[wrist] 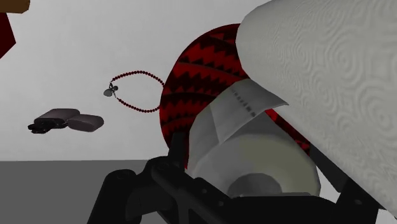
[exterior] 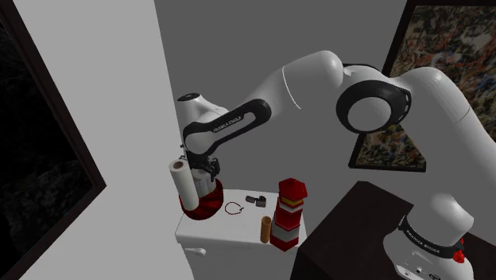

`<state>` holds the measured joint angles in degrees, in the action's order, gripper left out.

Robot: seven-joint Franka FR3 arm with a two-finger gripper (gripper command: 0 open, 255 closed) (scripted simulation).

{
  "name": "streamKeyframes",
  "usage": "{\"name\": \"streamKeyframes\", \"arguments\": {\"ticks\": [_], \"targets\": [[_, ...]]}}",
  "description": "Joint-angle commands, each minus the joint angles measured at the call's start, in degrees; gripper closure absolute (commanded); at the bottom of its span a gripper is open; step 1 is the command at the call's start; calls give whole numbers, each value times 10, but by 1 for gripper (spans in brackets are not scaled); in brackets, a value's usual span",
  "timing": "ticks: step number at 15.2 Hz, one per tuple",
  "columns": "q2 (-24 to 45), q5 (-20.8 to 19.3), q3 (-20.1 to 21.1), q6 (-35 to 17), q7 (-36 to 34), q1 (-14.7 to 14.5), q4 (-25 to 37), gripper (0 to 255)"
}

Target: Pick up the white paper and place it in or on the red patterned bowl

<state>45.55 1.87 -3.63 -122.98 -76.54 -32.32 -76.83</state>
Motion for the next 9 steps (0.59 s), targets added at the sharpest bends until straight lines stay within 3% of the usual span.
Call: {"name": "streamKeyframes", "arguments": {"ticks": [1, 9], "targets": [[-20, -1, -1, 21, -1, -1, 1, 0], [-28, -1, -1, 32, -1, -1, 4, 0]]}}
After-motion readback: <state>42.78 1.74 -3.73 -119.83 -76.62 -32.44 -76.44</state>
